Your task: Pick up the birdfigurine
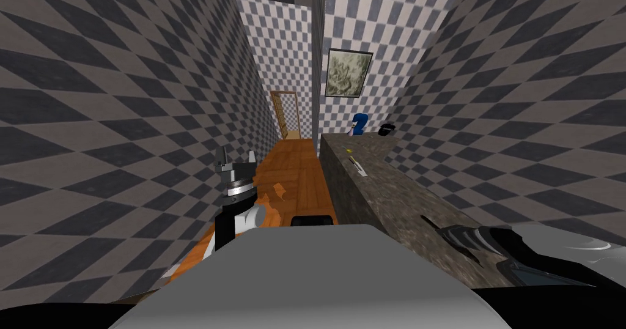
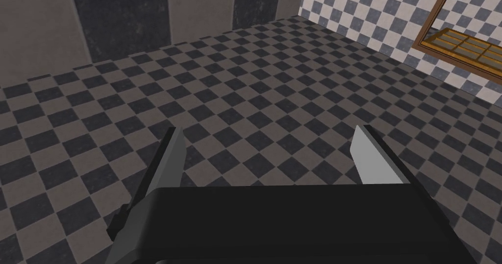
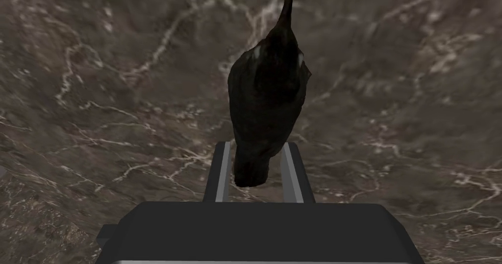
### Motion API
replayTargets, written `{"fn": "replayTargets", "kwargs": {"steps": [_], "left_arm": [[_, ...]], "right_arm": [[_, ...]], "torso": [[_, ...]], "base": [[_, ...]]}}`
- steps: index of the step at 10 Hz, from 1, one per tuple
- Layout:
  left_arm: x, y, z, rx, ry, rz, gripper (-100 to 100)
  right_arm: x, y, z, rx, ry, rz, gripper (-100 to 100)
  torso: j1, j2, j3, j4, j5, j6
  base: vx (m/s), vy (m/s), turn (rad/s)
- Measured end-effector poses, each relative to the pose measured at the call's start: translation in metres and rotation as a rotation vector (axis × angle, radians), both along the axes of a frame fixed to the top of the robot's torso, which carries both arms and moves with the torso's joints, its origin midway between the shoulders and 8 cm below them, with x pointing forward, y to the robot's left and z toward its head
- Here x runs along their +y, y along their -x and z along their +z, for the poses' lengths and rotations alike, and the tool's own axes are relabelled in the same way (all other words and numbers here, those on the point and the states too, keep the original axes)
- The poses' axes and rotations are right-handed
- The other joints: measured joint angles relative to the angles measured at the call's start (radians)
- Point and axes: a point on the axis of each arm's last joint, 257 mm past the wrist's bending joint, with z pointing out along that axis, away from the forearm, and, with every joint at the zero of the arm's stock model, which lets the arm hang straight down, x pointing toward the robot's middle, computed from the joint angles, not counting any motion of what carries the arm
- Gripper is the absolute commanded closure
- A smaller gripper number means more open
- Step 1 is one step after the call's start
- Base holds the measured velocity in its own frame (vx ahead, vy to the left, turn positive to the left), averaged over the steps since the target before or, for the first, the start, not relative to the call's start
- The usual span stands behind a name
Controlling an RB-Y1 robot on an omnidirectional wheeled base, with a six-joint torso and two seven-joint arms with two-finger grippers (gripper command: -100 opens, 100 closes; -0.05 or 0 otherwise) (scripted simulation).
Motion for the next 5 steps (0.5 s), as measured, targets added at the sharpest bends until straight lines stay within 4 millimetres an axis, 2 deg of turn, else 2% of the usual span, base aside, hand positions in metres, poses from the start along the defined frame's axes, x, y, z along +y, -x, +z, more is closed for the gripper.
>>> {"fn": "replayTargets", "kwargs": {"steps": [2, 3, 4, 5], "left_arm": [[0.0000, 0.0000, 0.0000, 0.000, 0.000, 0.000, 0], [0.0000, 0.0000, 0.0000, 0.000, 0.000, 0.000, 0], [0.0000, 0.0000, 0.0000, 0.000, 0.000, 0.000, 0], [0.0001, 0.0001, -0.0001, 0.000, 0.000, 0.000, 0]], "right_arm": [[0.0003, 0.0000, -0.0002, 0.000, -0.001, 0.000, 100], [0.0003, 0.0000, -0.0001, 0.000, -0.001, 0.000, 0], [0.0003, 0.0000, -0.0001, 0.000, -0.001, 0.000, 100], [0.0028, -0.0037, 0.0006, -0.001, -0.003, 0.016, 100]], "torso": [[-0.001, -0.001, 0.000, 0.000, 0.000, 0.000], [-0.001, -0.001, 0.000, 0.000, 0.000, 0.000], [-0.001, -0.001, 0.000, 0.000, 0.000, 0.000], [-0.002, -0.005, -0.003, -0.001, 0.000, 0.003]], "base": [[0.000, 0.000, 0.000], [0.000, 0.000, 0.000], [0.104, -0.024, -0.284], [0.205, -0.023, -0.414]]}}
